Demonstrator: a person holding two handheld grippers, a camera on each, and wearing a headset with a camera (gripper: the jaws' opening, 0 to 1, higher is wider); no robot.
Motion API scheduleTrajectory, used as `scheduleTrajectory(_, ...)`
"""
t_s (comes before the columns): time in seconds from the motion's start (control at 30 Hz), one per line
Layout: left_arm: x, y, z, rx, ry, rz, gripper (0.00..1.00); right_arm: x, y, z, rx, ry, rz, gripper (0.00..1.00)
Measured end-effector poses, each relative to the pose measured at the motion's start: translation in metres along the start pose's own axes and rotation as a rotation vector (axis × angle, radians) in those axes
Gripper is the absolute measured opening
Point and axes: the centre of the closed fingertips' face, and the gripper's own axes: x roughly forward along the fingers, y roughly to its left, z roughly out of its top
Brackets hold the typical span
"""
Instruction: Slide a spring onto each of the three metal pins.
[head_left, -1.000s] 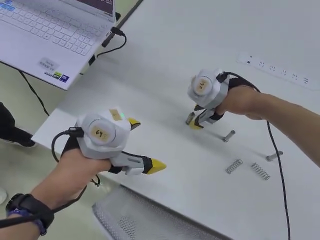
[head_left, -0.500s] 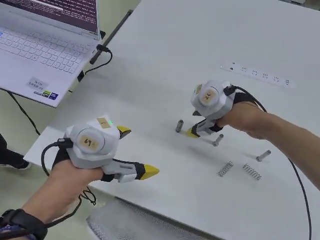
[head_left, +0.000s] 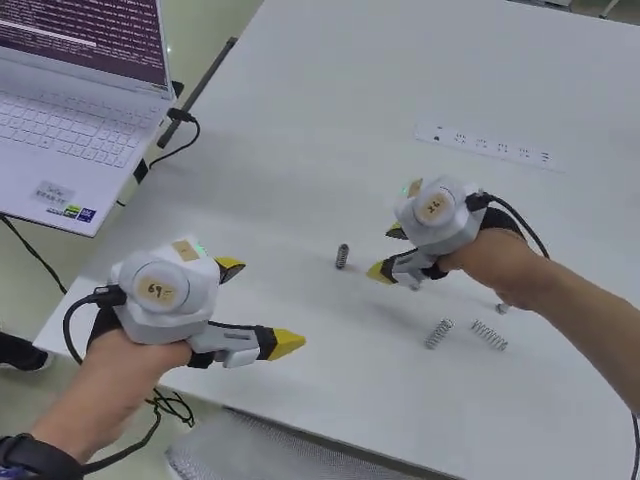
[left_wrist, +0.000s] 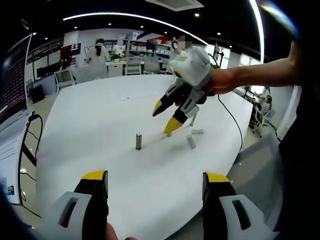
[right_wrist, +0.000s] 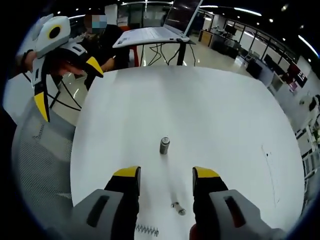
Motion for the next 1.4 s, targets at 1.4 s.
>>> scheduleTrajectory(1.4,-0.001,-0.006,0.011,0.041,-0.007,-0.017,0.74,-0.113,0.037,-0.085,0.407,-0.274,-0.233,0.65)
